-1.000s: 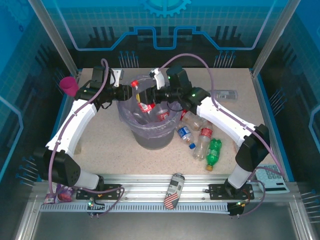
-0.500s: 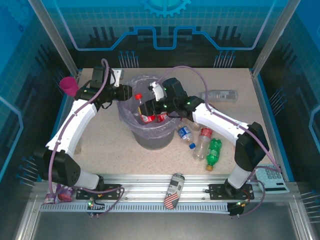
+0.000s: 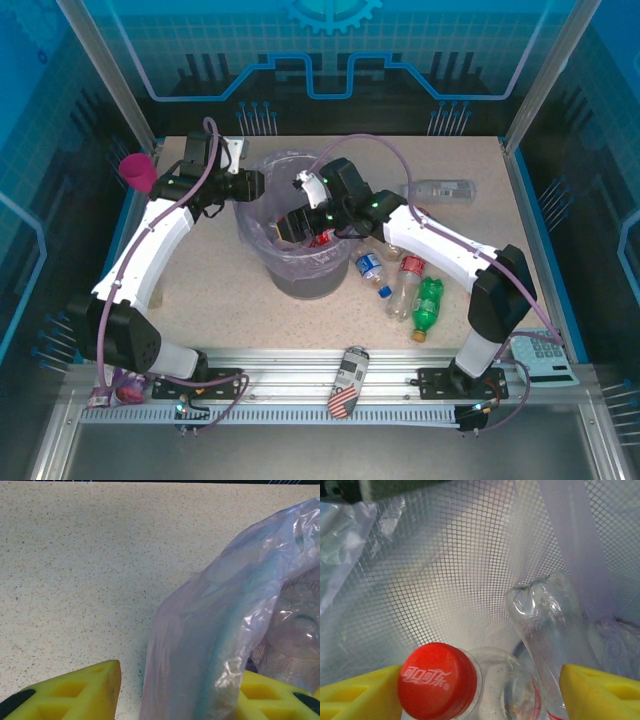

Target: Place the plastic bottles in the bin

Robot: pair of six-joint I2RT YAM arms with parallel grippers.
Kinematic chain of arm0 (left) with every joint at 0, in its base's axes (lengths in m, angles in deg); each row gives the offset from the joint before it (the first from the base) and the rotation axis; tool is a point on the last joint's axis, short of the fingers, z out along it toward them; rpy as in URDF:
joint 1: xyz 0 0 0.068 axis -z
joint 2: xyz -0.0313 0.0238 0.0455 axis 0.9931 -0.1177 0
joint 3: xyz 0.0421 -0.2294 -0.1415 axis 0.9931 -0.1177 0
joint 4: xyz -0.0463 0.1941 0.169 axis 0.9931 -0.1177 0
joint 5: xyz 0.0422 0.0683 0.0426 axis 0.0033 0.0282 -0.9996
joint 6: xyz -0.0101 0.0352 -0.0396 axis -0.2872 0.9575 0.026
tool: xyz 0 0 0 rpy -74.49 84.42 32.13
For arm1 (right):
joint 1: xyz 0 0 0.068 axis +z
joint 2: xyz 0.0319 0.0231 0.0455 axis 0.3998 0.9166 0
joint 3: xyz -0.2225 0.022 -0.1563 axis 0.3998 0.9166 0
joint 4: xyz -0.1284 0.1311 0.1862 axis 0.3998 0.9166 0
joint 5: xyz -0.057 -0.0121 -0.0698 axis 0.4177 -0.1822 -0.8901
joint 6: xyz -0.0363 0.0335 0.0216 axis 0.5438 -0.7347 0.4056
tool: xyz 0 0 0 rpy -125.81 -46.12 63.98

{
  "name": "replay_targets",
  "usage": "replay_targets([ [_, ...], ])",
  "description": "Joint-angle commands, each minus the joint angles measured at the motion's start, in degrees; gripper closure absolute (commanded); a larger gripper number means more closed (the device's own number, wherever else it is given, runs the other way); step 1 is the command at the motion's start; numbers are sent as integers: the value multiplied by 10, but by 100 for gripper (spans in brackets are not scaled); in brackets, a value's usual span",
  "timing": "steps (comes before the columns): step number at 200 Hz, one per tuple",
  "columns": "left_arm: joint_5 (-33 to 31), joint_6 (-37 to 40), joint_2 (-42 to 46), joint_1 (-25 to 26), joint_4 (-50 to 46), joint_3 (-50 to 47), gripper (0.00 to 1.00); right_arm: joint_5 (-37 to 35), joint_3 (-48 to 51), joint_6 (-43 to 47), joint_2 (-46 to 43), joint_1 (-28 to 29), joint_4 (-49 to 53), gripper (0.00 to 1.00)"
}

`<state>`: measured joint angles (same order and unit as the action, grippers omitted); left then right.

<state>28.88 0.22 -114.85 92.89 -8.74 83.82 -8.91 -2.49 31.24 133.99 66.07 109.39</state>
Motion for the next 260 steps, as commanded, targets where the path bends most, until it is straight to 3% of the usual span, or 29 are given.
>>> replay_targets([
  [1, -29, 8, -30, 1, -42, -29, 52, -8, -33, 28, 5, 10, 37, 20],
  [58, -28, 9, -31, 1, -41, -29, 52, -28, -134, 123, -9, 10, 146, 14],
  [90, -29, 9, -32, 1, -43, -30, 52, -113, -183, 161, -51, -1, 221, 11],
  [139, -28, 9, -34, 1, -43, -29, 52, -184, -118, 145, -164, -74, 280, 10],
  [176, -28, 9, -37, 1, -43, -29, 52, -270, -31, 100, -246, -167, 371, 10],
  [193, -27, 8, -40, 1, -43, -30, 52, -313, 34, 82, -270, -246, 397, 8],
  [218, -22, 8, -41, 1, -44, -29, 52, -328, 116, 74, -259, -372, 414, 8],
  [260, -7, 4, -35, 1, -44, -27, 51, -361, 224, 101, -195, -495, 341, 7],
])
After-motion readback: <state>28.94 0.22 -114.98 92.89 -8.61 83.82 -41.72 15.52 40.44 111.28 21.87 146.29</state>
